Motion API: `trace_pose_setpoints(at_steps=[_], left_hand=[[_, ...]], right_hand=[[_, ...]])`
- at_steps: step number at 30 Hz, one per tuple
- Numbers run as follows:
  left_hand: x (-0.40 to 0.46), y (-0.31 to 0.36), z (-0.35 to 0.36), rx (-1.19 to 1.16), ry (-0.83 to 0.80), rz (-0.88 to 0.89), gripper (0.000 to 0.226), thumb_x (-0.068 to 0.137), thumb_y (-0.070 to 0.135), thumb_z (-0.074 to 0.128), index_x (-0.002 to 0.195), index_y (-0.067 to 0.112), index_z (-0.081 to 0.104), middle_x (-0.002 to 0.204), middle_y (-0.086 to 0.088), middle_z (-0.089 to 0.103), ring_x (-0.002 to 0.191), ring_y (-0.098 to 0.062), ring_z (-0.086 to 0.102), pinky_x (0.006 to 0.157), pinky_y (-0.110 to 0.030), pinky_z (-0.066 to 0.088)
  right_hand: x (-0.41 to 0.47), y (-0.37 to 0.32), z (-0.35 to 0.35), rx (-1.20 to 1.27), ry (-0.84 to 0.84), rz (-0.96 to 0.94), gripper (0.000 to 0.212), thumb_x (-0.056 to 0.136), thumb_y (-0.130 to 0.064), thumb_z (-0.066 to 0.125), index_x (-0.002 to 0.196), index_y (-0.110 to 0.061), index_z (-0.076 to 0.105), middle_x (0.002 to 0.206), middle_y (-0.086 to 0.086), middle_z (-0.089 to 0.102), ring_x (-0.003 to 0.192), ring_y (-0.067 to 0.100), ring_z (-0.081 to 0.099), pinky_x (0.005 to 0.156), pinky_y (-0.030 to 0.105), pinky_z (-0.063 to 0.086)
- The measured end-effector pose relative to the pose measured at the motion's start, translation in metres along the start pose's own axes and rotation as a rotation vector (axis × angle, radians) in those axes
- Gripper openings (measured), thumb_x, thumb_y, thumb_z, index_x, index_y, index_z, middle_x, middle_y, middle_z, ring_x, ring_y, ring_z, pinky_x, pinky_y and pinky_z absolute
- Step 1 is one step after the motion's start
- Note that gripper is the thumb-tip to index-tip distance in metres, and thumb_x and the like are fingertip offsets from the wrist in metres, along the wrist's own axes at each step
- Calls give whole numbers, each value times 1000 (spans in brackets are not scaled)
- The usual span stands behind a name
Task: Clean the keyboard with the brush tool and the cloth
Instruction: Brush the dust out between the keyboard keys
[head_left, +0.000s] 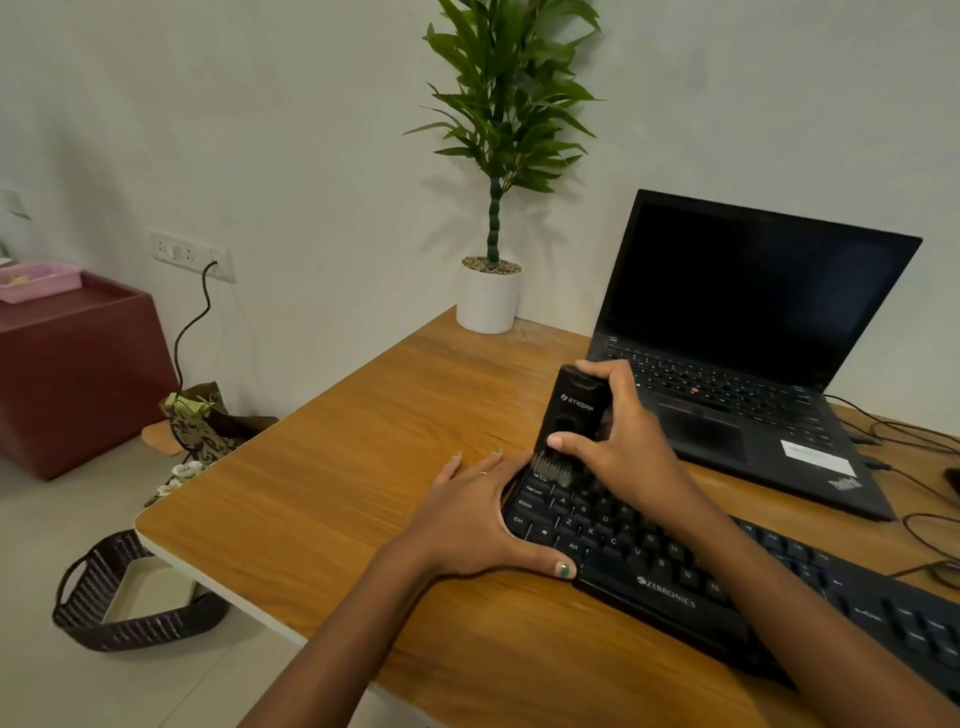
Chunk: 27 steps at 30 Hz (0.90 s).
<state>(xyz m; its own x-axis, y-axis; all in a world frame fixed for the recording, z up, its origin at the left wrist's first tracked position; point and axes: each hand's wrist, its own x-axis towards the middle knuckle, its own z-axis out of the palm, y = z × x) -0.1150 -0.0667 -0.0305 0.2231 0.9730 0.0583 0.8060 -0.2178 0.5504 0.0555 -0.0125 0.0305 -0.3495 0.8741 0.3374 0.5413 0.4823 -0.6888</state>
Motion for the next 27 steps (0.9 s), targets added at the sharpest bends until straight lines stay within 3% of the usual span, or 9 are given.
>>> trace_pose_setpoints(at_steps=[2, 4, 9, 13, 15, 21, 25, 27], left_hand=[[0, 0, 1, 17, -2, -4, 114, 62, 80, 65, 153, 35, 12, 158, 9, 25, 146, -6, 13, 120, -35, -7], [0, 1, 1, 42, 3, 5, 115, 63, 79, 65, 153, 33, 10, 159, 9, 24, 147, -5, 11, 119, -34, -8], [0, 1, 2, 72, -3, 8, 117, 62, 80, 65, 154, 33, 9, 159, 10, 23, 147, -5, 10, 119, -35, -7], [0, 0, 3, 89, -3, 3, 118, 61, 82, 64, 154, 35, 7, 159, 11, 21, 147, -4, 9, 121, -36, -6], [0, 1, 2, 97, -15, 2, 119, 60, 82, 64, 154, 35, 7, 160, 11, 20, 147, -4, 8, 121, -36, -6], [-1, 2, 0, 117, -42, 1, 123, 59, 81, 64, 154, 34, 3, 161, 9, 16, 147, -5, 5, 120, -36, -8], [-2, 2, 0, 133, -42, -3, 124, 58, 84, 62, 154, 34, 1, 161, 9, 15, 147, -5, 5, 120, -36, -8], [-2, 3, 0, 139, -48, -7, 127, 55, 88, 60, 154, 35, 0, 161, 8, 15, 147, -5, 5, 120, -35, -8]], right_hand=[[6, 5, -2, -127, 83, -3, 69, 79, -19, 71, 131, -29, 28, 119, 1, 53, 98, 11, 53, 77, 26, 48], [5, 5, 1, -134, 135, -17, 68, 79, -18, 71, 131, -28, 29, 121, 1, 52, 99, 11, 51, 82, 29, 48], [1, 5, -2, -40, 63, -17, 68, 78, -16, 73, 129, -31, 30, 109, -7, 52, 90, 4, 55, 67, 17, 46], [-3, 18, -15, -266, 157, -16, 69, 81, -17, 70, 135, -28, 28, 126, 4, 52, 108, 20, 55, 84, 34, 50], [-10, 23, -17, -258, 139, -24, 70, 80, -15, 70, 135, -28, 29, 127, 4, 53, 109, 21, 55, 85, 32, 50], [-29, 29, -47, -57, 157, 56, 69, 78, -13, 72, 130, -31, 31, 110, -7, 50, 92, 13, 58, 67, 16, 47], [-52, 37, -77, -147, 117, 122, 67, 79, -14, 71, 129, -30, 30, 101, -12, 48, 72, 5, 59, 62, 19, 48], [-62, 37, -95, -296, 79, 145, 68, 78, -17, 71, 131, -32, 30, 108, -3, 53, 78, 10, 59, 66, 25, 51]])
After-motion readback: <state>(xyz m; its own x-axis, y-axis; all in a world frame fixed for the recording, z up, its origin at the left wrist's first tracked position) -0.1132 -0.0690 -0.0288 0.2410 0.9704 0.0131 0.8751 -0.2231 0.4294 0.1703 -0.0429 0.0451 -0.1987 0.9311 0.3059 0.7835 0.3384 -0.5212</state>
